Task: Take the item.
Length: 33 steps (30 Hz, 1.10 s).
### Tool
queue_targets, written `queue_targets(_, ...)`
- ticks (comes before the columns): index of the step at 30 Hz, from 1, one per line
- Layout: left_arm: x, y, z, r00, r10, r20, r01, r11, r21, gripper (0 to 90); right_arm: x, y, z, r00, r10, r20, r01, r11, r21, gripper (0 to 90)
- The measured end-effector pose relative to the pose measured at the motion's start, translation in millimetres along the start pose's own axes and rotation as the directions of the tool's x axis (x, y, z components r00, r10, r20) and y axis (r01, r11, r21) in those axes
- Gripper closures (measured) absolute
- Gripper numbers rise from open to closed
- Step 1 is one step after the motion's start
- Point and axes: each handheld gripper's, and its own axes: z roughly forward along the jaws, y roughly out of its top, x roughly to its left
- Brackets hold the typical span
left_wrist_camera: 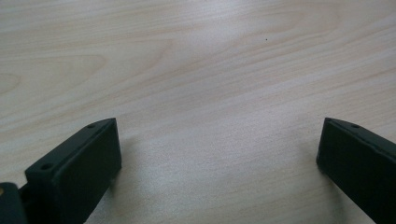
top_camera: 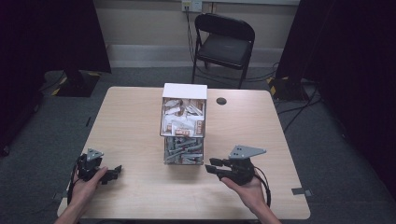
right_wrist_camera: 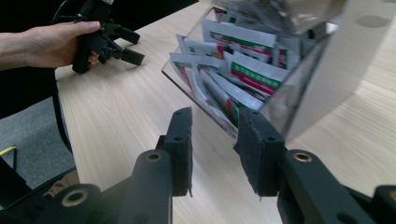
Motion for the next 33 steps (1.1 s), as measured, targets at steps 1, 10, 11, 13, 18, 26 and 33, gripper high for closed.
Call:
queue_targets(1,0.0,0.0,0.0,1.0,0.0,0.001,0.0,1.0,0.0,0.0,0.7,1.4,3.5,1.0,-0.004,-0.006,0.004,1.0,0.002,66.3)
queue_targets(10,0.0,0.0,0.0,1.0,-0.001,0.0,0.001,1.0,0.0,0.0,4.8,16.6,30.7,0.9987,-0.039,-0.034,0.04,0.999,0.019,68.0)
queue_targets(11,-0.1,0.0,0.0,1.0,-0.001,0.0,0.001,1.0,0.0,0.0,4.8,17.4,34.1,0.9986,-0.042,-0.032,0.043,0.999,0.021,68.1)
queue_targets(13,0.0,0.0,0.0,1.0,0.0,0.0,0.0,1.0,0.0,0.0,4.1,17.9,40.8,0.9984,-0.043,-0.037,0.045,0.998,0.032,68.0)
queue_targets(18,0.0,0.0,0.0,1.0,0.0,0.001,0.0,1.0,0.001,0.0,2.8,18.8,51.1,0.998,-0.042,-0.046,0.044,0.998,0.037,69.6)
queue_targets(26,0.1,0.0,0.0,1.0,0.001,0.001,-0.001,1.0,0.0,0.0,2.4,17.5,66.1,0.9969,-0.053,-0.059,0.056,0.997,0.052,77.8)
queue_targets(33,0.0,0.0,0.0,1.0,-0.001,0.0,0.001,1.0,0.0,0.0,-2.3,15.7,73.2,0.997,-0.049,-0.061,0.053,0.997,0.061,81.0)
